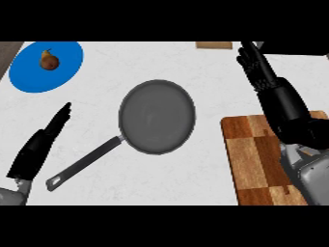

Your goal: Pick the tomato from the cutting board and place it in the pan

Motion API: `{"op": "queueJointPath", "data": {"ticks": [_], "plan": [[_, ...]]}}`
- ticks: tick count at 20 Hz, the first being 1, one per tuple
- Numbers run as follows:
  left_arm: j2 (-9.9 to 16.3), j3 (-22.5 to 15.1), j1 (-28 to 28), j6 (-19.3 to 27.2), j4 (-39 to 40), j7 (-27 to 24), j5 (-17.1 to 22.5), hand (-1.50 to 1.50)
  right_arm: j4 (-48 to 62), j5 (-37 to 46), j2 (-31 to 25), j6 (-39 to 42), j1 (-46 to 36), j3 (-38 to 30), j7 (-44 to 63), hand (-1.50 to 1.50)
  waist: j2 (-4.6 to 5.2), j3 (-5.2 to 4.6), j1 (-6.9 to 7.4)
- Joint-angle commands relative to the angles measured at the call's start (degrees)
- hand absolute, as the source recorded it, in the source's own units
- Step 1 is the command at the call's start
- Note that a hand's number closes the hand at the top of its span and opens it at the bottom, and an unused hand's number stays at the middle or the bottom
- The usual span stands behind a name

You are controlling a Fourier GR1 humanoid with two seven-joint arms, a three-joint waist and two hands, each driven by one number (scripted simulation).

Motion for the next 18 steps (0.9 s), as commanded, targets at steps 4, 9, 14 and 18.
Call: {"op": "queueJointPath", "data": {"ticks": [4,9,14,18], "plan": [[0.1,7.4,-0.4,7.0,3.7,9.1,1.9,0.00,6.3,-8.5,-5.3,4.2,4.9,-15.2,-7.1,-1.50,-0.98,0.95,-1.77],[1.8,9.7,1.6,8.0,6.5,8.8,2.5,0.00,15.2,12.9,-21.1,-3.4,12.4,-15.3,-4.1,1.50,1.18,-1.07,-5.98],[0.5,9.7,1.9,9.4,6.2,13.9,3.2,0.00,15.7,-4.3,3.0,-19.3,18.8,-34.3,-24.0,-1.50,-1.16,1.08,-3.66],[-0.6,9.9,-4.4,8.7,7.3,19.9,1.1,0.00,9.6,-2.5,1.6,-13.6,26.4,-32.9,-26.5,-1.50,-1.25,0.73,-2.36]]}}
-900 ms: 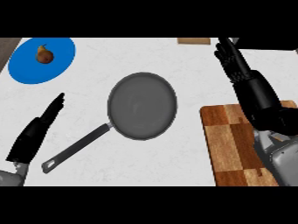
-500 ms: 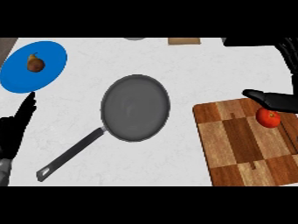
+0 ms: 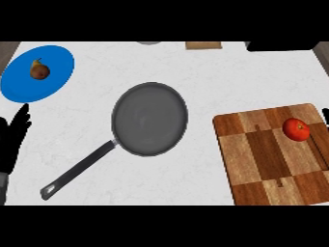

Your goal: Pick the tomato from the cutting board and place it in the pan

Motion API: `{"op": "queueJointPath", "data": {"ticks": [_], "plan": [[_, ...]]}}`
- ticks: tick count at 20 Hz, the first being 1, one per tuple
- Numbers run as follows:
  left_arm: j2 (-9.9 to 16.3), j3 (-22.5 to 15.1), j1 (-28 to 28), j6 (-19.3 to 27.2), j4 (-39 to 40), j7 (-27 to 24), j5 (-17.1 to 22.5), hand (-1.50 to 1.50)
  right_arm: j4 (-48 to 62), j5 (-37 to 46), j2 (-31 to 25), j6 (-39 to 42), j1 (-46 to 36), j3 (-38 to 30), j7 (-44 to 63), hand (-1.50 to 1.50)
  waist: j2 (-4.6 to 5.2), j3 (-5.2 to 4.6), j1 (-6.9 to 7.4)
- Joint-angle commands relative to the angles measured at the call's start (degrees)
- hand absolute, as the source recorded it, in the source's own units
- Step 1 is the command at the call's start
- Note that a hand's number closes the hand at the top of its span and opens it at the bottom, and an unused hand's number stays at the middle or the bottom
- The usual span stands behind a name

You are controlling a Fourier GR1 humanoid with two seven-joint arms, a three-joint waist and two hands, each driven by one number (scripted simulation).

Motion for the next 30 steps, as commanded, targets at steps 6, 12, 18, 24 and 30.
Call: {"op": "queueJointPath", "data": {"ticks": [6,12,18,24,30], "plan": [[-0.2,1.7,-0.1,-1.1,-0.5,1.3,-1.0,0.00,-9.4,10.3,-11.3,0.0,9.9,2.8,16.4,-1.50,-0.19,-0.34,1.30],[-1.5,-0.3,-3.0,0.7,-0.9,3.6,-3.1,0.00,-8.2,17.5,-27.7,10.4,7.2,8.5,37.1,-1.50,0.10,-0.54,2.29],[-1.6,0.1,-3.6,-0.3,0.4,2.8,-3.4,0.00,-7.6,18.6,-35.6,23.3,-1.8,15.6,54.3,-1.50,0.39,-0.37,3.73],[-1.3,1.5,-2.4,-1.4,-0.1,2.6,-3.6,0.00,-7.6,21.9,-31.7,30.6,-10.6,24.8,66.0,-1.50,0.13,-0.26,3.09],[-3.2,1.2,-1.2,-2.1,-2.8,3.6,-5.0,0.00,5.3,26.9,-23.0,33.8,-17.2,28.2,65.3,-1.50,0.09,-0.16,2.83]]}}
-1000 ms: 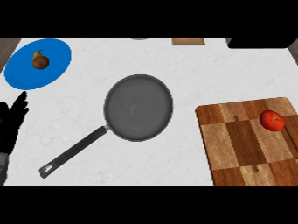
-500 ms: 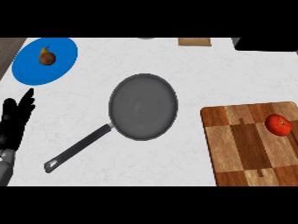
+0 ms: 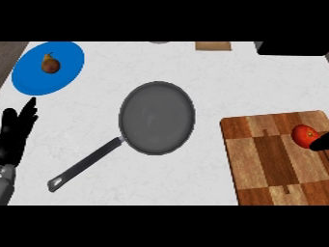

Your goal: Pick the tomato from the cutting board and place it in the pan

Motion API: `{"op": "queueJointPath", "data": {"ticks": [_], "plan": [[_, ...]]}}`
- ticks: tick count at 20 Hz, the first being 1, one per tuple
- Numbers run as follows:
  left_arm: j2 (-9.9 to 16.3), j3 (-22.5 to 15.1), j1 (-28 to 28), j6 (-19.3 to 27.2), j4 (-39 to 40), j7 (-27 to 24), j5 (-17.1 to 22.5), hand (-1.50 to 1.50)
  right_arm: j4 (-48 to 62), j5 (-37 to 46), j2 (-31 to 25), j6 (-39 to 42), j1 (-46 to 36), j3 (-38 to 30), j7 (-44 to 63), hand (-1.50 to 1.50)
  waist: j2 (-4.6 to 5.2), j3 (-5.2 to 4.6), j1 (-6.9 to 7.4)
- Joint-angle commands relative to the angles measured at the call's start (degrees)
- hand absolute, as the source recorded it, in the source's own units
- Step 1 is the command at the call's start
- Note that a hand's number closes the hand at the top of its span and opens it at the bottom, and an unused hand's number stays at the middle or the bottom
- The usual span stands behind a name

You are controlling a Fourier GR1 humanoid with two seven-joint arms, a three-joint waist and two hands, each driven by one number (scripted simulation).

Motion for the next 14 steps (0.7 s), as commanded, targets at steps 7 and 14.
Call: {"op": "queueJointPath", "data": {"ticks": [7,14], "plan": [[-1.8,4.8,-1.5,-3.1,2.6,0.4,-1.8,0.00,10.1,10.7,9.2,3.7,-4.5,0.1,-0.3,-1.50,-0.10,0.05,-0.87],[-3.7,4.9,4.1,-3.5,-4.4,1.9,-5.3,0.00,9.2,16.1,12.9,5.7,-1.4,-1.8,-1.0,-1.50,-0.23,0.06,-0.90]]}}
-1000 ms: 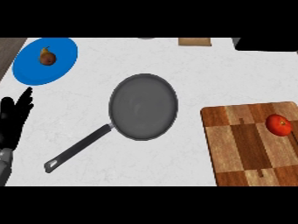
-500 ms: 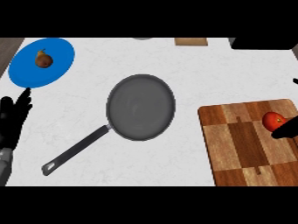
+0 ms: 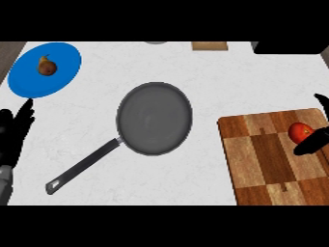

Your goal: Pick the tomato from the cutting board and place it in the pan

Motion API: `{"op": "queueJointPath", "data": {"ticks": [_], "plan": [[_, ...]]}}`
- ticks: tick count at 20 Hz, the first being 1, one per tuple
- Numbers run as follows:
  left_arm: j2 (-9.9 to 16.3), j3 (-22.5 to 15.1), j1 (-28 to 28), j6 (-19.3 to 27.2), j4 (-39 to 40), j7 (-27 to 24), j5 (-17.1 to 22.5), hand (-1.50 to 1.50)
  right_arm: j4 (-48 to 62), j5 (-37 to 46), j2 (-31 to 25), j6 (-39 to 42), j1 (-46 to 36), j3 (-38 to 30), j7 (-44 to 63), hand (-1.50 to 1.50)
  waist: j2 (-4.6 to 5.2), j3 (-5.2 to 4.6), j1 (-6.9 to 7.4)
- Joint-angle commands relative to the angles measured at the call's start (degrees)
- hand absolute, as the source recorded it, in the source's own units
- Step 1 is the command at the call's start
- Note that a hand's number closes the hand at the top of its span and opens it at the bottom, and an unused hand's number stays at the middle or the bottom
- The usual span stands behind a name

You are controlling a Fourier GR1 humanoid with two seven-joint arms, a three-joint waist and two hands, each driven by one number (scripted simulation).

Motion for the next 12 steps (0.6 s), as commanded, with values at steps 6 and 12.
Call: {"op": "queueJointPath", "data": {"ticks": [6,12], "plan": [[-2.7,2.8,-0.1,-2.5,0.3,0.1,-3.5,0.00,6.3,6.7,5.7,2.5,-1.9,-4.7,-4.2,-1.50,0.02,0.00,-0.05],[-3.8,4.4,2.8,-3.9,-3.6,0.9,-4.1,0.00,8.8,10.6,8.9,2.3,-3.6,-6.1,-6.2,-1.50,-0.04,0.01,0.17]]}}
